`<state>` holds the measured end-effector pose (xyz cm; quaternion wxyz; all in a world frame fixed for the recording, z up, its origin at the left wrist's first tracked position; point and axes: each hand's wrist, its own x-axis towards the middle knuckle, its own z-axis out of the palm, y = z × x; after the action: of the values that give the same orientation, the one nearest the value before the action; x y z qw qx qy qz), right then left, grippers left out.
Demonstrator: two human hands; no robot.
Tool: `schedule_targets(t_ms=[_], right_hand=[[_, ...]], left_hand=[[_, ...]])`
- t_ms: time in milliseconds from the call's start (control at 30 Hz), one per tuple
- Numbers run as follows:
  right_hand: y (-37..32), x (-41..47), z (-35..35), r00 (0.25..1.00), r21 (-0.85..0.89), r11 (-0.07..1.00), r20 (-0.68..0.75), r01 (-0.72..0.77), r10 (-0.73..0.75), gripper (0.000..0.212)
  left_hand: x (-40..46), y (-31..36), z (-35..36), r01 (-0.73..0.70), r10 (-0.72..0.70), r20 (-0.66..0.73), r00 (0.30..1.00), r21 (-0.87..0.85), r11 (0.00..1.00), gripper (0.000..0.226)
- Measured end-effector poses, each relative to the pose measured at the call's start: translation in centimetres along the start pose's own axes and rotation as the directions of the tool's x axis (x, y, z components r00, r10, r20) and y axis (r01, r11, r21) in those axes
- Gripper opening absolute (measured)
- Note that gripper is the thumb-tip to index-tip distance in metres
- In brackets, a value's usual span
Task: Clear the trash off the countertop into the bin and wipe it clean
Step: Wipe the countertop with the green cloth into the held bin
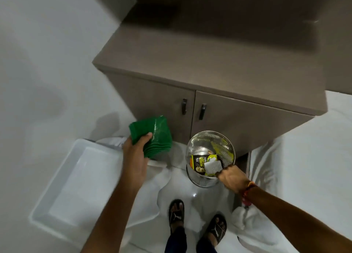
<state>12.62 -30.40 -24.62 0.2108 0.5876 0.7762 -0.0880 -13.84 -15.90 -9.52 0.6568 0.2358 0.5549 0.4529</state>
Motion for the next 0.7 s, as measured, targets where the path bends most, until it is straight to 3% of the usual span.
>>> schedule_targets(t_ms=[100, 167, 267, 367, 467, 533, 700], right_hand=[[-1.8, 3.4, 6.9, 0.99, 0.085, 0.993, 0.124, -0.081, 0.07, 0.028], [-3.3, 5.1, 10.6, 0.979, 0.161, 0.974, 0.154, -0.161, 0.136, 0.009], [-5.4, 8.2, 18.8, 0.965, 0.288, 0.925, 0.156, -0.247, 0.209, 0.036], [-6.5, 11.0, 24.6, 0.942, 0.281, 0.901, 0.152, -0.33, 0.298, 0.037], [-6.1, 12.9, 28.3, 0.918, 0.252, 0.89, 0.224, -0.379, 0.328, 0.005], [-5.6, 13.8, 30.7, 0.901, 0.257, 0.874, 0.256, -0.412, 0.35, 0.024], [-5.3, 15.4, 34.2, 0.872, 0.29, 0.832, 0.291, -0.472, 0.394, 0.025]], left_hand=[[-1.1, -4.1, -2.3, -0.057, 0.055, 0.04, 0.998, 0.064, 0.996, 0.031], [-1.4, -8.1, -3.5, -0.029, 0.024, 0.059, 0.998, 0.097, 0.995, 0.028], [0.0, -15.3, -6.0, 0.103, -0.101, -0.047, 0.994, 0.045, 0.994, 0.031], [2.3, -20.9, -8.2, 0.233, -0.226, -0.135, 0.965, 0.038, 0.972, 0.025], [4.2, -25.4, -9.2, 0.278, -0.266, -0.124, 0.956, 0.093, 0.956, 0.024], [5.3, -27.1, -9.1, 0.285, -0.279, -0.128, 0.952, 0.034, 0.958, 0.03], [7.6, -29.5, -8.6, 0.257, -0.257, -0.06, 0.965, -0.009, 0.966, 0.028]])
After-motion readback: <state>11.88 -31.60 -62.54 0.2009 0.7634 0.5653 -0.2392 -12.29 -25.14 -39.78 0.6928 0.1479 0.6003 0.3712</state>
